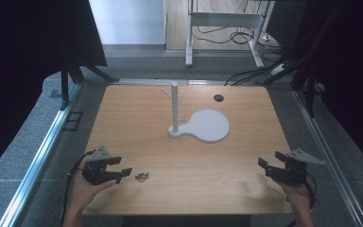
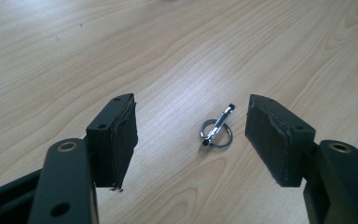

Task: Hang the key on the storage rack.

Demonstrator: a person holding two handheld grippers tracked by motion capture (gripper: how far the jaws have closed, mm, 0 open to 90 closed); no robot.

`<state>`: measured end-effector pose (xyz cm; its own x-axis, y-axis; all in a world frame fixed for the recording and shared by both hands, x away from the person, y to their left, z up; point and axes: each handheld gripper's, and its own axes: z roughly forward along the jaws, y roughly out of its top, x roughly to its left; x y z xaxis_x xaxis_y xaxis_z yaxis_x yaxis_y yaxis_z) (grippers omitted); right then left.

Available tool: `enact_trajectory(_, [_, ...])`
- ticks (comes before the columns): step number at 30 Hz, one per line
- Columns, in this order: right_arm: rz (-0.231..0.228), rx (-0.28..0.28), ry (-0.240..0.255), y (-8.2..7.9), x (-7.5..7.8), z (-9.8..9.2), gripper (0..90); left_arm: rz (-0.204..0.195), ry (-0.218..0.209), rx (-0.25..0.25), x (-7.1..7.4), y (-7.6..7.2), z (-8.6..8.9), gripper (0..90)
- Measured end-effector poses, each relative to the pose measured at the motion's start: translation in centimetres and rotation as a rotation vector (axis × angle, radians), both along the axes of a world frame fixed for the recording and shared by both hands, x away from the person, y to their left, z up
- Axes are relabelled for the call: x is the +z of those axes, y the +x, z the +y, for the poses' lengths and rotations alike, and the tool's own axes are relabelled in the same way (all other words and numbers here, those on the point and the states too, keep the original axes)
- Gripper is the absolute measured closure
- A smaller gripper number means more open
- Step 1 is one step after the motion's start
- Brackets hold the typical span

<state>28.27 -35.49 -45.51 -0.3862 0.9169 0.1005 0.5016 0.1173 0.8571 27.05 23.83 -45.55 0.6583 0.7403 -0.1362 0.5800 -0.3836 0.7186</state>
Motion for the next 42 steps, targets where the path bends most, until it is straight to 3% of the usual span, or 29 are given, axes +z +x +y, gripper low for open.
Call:
enact_trajectory(5, [0.014,0.001,-0.001,-0.3,-0.4,-0.8,24.1,0.01,0.026,-0.003,-0.4,0.1,-0.4,35.2])
enact_trajectory(6, [0.047,0.003,0.0,-0.4,-0.5,-1.0,25.5,0.003,0.031,0.0,-0.3,-0.1,-0.5,36.8])
enact_trajectory(10, [0.038,0.009,-0.011,-0.7,-0.1,-1.2,26.2,-0.006,0.05,-0.002,0.1,-0.4,-0.4,37.4])
enact_trajectory(14, [0.028,0.017,-0.02,-0.7,0.3,-1.0,26.2,-0.021,0.02,0.001,0.6,-0.7,-0.2,37.4])
enact_trajectory(20, [0.023,0.038,-0.025,-0.6,0.1,-0.8,26.5,-0.027,0.011,0.007,1.0,-0.5,-0.2,37.1])
enact_trajectory(24, [0.033,0.021,-0.017,-0.5,-0.1,-1.3,27.0,-0.021,0.025,0.007,0.8,-0.4,-0.2,36.8])
enact_trajectory(35, [0.043,0.003,-0.01,-0.7,-0.3,-1.7,27.2,-0.006,0.01,0.007,0.8,0.0,0.6,36.7])
enact_trajectory(42, [0.032,-0.017,0.004,-1.0,-0.1,-2.5,27.6,-0.003,0.04,-0.017,1.4,0.4,0.0,37.0])
